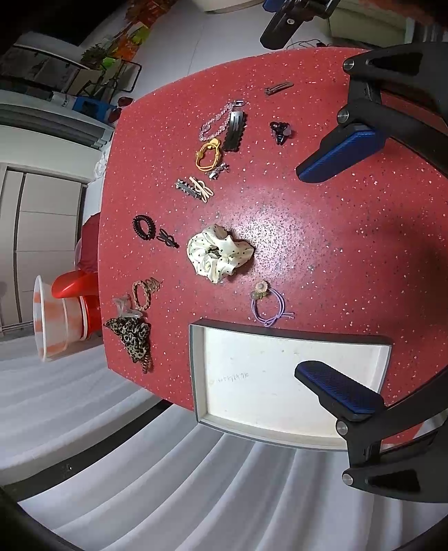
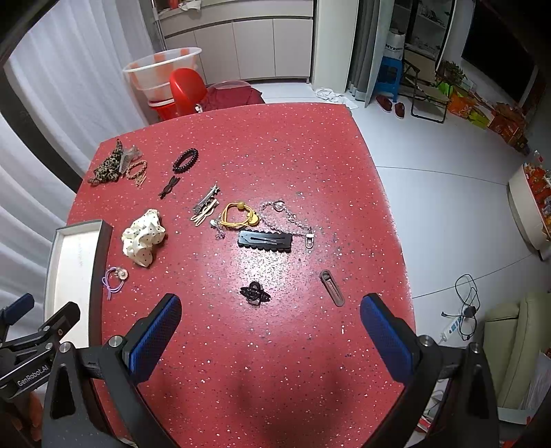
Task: Organize jewelry
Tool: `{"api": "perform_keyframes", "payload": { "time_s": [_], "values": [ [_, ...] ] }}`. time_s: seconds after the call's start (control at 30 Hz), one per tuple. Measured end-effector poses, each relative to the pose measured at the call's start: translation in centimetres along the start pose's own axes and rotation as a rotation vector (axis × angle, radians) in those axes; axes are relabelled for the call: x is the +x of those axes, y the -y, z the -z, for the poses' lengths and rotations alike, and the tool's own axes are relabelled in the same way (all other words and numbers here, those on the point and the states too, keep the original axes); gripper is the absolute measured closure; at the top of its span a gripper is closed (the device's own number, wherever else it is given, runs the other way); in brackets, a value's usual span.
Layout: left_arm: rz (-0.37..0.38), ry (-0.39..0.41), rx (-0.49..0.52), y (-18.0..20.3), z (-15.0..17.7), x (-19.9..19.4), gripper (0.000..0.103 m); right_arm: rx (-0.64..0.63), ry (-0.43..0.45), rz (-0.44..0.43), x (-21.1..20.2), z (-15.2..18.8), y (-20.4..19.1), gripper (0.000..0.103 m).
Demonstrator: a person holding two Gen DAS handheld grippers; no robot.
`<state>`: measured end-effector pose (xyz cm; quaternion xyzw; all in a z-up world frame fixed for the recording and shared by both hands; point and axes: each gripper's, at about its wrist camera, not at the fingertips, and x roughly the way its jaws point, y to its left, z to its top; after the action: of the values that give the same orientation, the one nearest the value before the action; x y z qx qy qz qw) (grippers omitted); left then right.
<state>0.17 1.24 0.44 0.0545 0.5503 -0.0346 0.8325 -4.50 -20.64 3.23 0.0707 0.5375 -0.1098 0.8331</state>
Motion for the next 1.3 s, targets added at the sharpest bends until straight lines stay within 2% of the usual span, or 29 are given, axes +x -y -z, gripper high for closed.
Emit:
{"api": "perform_keyframes", "payload": {
  "time_s": [1.3],
  "values": [
    [-0.004,-0.001,0.000,-0.09,-0.11,-0.03,0.000,-0.010,0.011,-0.010,-0.30,-0.14,-0.26,0.000]
  ]
}}
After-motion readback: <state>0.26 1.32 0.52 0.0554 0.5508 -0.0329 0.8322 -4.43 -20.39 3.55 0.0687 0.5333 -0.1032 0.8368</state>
